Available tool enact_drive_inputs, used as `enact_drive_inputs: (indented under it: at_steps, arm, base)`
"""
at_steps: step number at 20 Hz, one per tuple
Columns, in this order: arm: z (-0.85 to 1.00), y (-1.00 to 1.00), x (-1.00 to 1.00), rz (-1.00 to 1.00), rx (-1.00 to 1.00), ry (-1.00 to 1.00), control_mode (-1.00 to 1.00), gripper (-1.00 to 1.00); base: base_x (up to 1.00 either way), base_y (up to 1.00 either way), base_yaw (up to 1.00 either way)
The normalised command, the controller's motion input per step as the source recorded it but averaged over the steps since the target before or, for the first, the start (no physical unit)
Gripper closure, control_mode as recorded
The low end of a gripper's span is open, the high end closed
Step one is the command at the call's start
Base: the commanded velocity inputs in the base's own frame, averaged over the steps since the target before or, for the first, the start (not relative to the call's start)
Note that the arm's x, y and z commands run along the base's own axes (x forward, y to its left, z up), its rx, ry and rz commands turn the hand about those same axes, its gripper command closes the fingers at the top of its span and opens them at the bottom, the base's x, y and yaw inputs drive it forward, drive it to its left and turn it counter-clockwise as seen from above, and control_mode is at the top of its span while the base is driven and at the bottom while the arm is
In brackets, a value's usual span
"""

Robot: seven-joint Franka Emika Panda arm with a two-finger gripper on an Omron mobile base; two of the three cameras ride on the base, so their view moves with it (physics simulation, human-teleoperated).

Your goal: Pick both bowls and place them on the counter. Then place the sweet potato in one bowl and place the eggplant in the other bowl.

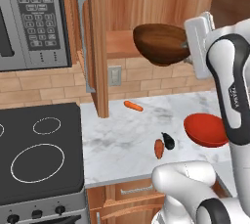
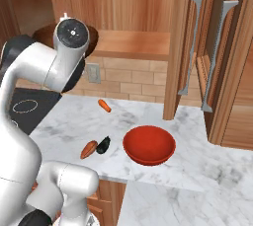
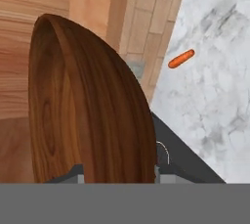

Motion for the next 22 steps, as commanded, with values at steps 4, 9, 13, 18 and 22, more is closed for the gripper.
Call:
enact_drive_inputs:
  at_steps: [4,9,13,18,22]
  arm:
    - [-0.46,0.03,-0.46,0.11,0.0,0.09,-1.0,1.0]
    - [-0.63,0.06,-0.26,0.12,0.0,0.11,-1.0,1.0]
    - [-0.75,0.27,0.0,0.12,0.0,0.13,-1.0,1.0]
    - [-0.78,0.26,0.01,0.12,0.0,0.1,-1.0,1.0]
    - [-0.68,0.26,0.08,0.08,-0.01,0.11,-1.0,1.0]
  base:
    - [0.0,0.0,0.0]
    - [0.0,0.0,0.0]
    - [0.0,0.0,0.0]
    - [0.0,0.0,0.0]
    - [0.0,0.0,0.0]
